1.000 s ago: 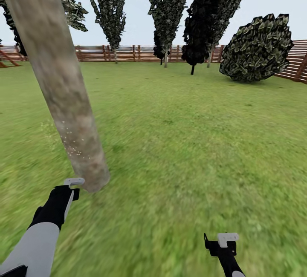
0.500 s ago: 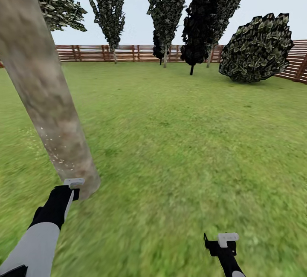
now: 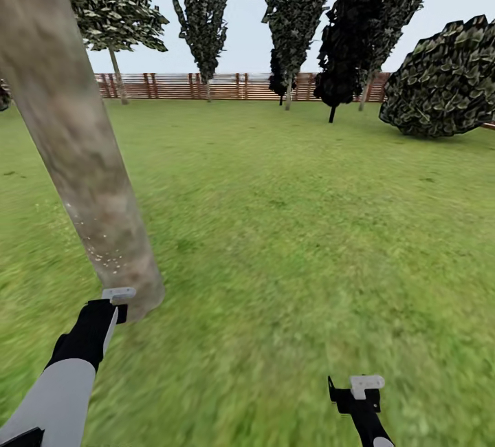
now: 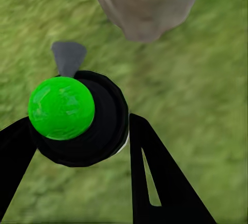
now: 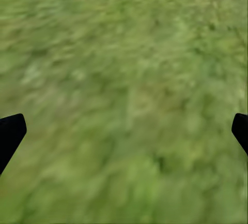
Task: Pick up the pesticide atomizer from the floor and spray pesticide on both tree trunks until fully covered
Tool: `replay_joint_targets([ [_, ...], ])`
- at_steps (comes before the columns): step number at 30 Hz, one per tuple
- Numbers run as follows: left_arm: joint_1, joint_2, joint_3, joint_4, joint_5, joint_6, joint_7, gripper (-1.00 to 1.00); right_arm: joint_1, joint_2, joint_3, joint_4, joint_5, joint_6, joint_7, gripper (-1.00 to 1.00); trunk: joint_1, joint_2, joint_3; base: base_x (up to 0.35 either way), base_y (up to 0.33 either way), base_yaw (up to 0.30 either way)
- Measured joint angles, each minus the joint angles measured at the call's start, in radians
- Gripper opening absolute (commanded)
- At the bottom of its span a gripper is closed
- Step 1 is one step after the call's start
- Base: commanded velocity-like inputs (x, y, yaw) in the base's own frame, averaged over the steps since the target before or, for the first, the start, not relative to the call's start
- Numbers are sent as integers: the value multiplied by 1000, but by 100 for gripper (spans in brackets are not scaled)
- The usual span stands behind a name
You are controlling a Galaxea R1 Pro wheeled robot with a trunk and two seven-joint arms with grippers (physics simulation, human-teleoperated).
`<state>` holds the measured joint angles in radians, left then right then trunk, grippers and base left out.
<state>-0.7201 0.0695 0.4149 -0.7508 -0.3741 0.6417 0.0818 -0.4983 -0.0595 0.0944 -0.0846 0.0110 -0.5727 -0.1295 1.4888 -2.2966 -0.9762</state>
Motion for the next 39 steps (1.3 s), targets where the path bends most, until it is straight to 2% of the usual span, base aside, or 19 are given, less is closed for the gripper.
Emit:
replay_joint_targets([
  [29, 0, 0, 0, 0, 2, 2, 0, -100, 0, 3, -2, 0, -1, 0, -3, 100, 0, 0, -4, 111, -263, 276],
  [39, 0, -1, -1, 0, 1, 0, 0, -100, 0, 1, -2, 0, -1, 0, -3, 100, 0, 0, -4, 135, -263, 29],
])
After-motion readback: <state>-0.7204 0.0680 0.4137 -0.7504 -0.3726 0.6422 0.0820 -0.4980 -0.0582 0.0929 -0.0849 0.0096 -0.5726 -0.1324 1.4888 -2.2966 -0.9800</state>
